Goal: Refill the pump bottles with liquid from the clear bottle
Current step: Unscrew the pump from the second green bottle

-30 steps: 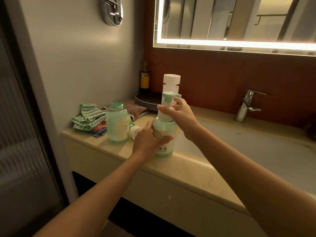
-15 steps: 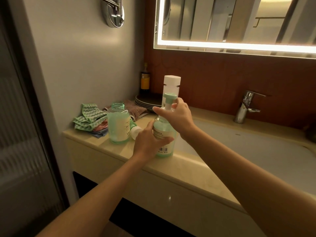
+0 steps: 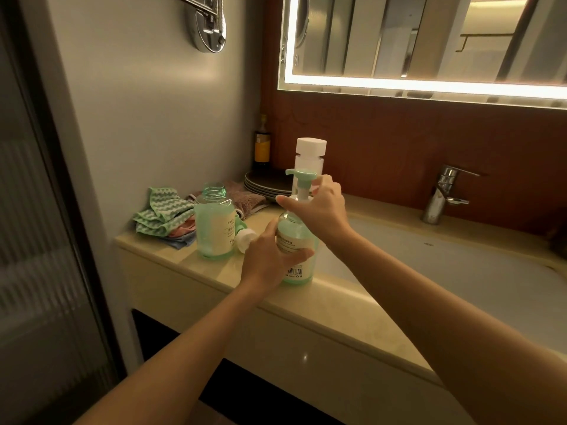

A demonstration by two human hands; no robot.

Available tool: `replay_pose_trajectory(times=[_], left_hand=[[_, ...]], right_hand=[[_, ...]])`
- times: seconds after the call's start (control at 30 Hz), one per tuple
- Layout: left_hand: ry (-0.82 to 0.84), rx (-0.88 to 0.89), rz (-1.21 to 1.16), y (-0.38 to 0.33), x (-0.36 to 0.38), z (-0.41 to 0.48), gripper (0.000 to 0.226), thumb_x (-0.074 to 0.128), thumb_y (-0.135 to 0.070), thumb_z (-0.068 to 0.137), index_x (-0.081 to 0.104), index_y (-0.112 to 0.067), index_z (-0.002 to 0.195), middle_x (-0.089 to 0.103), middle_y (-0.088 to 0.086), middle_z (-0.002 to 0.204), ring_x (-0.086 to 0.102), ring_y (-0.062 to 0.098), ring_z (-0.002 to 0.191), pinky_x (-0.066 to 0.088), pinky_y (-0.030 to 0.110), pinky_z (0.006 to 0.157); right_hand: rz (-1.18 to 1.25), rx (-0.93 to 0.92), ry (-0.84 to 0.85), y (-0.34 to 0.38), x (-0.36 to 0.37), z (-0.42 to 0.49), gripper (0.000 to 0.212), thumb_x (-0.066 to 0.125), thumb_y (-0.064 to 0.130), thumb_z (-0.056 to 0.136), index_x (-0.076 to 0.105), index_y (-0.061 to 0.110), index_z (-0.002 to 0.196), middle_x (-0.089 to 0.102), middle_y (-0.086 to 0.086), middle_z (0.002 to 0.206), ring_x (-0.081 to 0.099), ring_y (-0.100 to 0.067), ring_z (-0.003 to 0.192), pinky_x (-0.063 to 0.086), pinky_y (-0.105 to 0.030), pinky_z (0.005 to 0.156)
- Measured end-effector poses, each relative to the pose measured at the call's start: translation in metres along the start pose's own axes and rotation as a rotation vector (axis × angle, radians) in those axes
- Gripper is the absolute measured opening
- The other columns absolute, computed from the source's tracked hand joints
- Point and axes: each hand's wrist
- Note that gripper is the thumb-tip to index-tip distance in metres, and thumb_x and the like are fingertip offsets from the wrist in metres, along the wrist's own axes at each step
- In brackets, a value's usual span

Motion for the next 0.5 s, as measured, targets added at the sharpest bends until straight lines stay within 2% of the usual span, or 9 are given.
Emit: replay_pose_trajectory(times=[0.07, 0.13, 0.23, 0.3, 0.37, 0.43, 0.5], left_hand=[[0.002, -0.010, -0.011, 0.001, 0.000, 0.000, 0.067, 0.080, -0.040, 0.063, 0.051, -0.021, 0.121, 0.065, -0.006, 0.105, 0.063, 0.015, 0.094, 0.054, 0.039, 0.081], [0.003, -0.016, -0.019, 0.002, 0.001, 0.001, 0.068, 0.080, -0.040, 0.063, 0.051, -0.021, 0.122, 0.065, -0.005, 0.107, 0.062, 0.014, 0.096, 0.054, 0.040, 0.082], [0.006, -0.014, -0.029, 0.002, 0.002, 0.001, 0.061, 0.080, -0.038, 0.063, 0.052, -0.022, 0.114, 0.065, -0.005, 0.105, 0.063, 0.015, 0.093, 0.054, 0.041, 0.079], [0.007, -0.010, -0.025, 0.002, 0.001, 0.001, 0.059, 0.080, -0.039, 0.063, 0.052, -0.022, 0.112, 0.066, -0.004, 0.104, 0.064, 0.014, 0.092, 0.055, 0.040, 0.078], [0.005, 0.000, -0.012, 0.003, 0.001, 0.001, 0.062, 0.080, -0.040, 0.063, 0.052, -0.021, 0.114, 0.066, -0.005, 0.103, 0.063, 0.014, 0.091, 0.055, 0.040, 0.077], [0.001, 0.002, -0.011, 0.002, 0.001, 0.001, 0.062, 0.080, -0.040, 0.063, 0.052, -0.021, 0.116, 0.065, -0.007, 0.102, 0.063, 0.014, 0.092, 0.054, 0.039, 0.077], [0.001, -0.004, -0.016, 0.002, 0.001, 0.000, 0.060, 0.079, -0.039, 0.063, 0.052, -0.023, 0.114, 0.064, -0.008, 0.101, 0.063, 0.014, 0.092, 0.054, 0.040, 0.078]], right_hand=[[-0.022, 0.012, -0.005, -0.002, -0.001, 0.000, 0.066, 0.074, 0.044, 0.071, 0.045, 0.011, 0.119, 0.048, -0.008, 0.119, 0.047, -0.022, 0.110, 0.044, -0.038, 0.096], [0.002, -0.008, -0.011, -0.004, 0.000, -0.002, 0.056, 0.073, 0.035, 0.075, 0.046, 0.010, 0.118, 0.050, -0.008, 0.117, 0.048, -0.022, 0.108, 0.046, -0.037, 0.093], [0.118, -0.058, 0.004, -0.002, 0.002, -0.007, 0.048, 0.065, 0.019, 0.080, 0.044, 0.011, 0.122, 0.051, -0.005, 0.112, 0.050, -0.023, 0.107, 0.046, -0.036, 0.092], [0.189, -0.061, 0.060, -0.001, 0.002, -0.009, 0.049, 0.062, 0.015, 0.083, 0.041, 0.014, 0.127, 0.050, -0.002, 0.110, 0.051, -0.022, 0.107, 0.044, -0.033, 0.089], [0.184, -0.048, 0.085, 0.000, 0.002, -0.009, 0.054, 0.064, 0.023, 0.084, 0.040, 0.014, 0.130, 0.050, -0.004, 0.118, 0.049, -0.020, 0.109, 0.042, -0.030, 0.088], [0.105, -0.037, 0.039, -0.002, 0.003, -0.007, 0.064, 0.069, 0.038, 0.079, 0.040, 0.013, 0.130, 0.047, -0.006, 0.126, 0.046, -0.020, 0.114, 0.043, -0.033, 0.095], [0.052, -0.022, -0.018, -0.003, 0.002, -0.004, 0.066, 0.071, 0.045, 0.075, 0.044, 0.011, 0.125, 0.046, -0.006, 0.122, 0.047, -0.019, 0.110, 0.045, -0.034, 0.094]])
Point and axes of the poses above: each hand's wrist, its own z-axis towards the middle knuckle, its own x-axis out of the palm, y = z × x
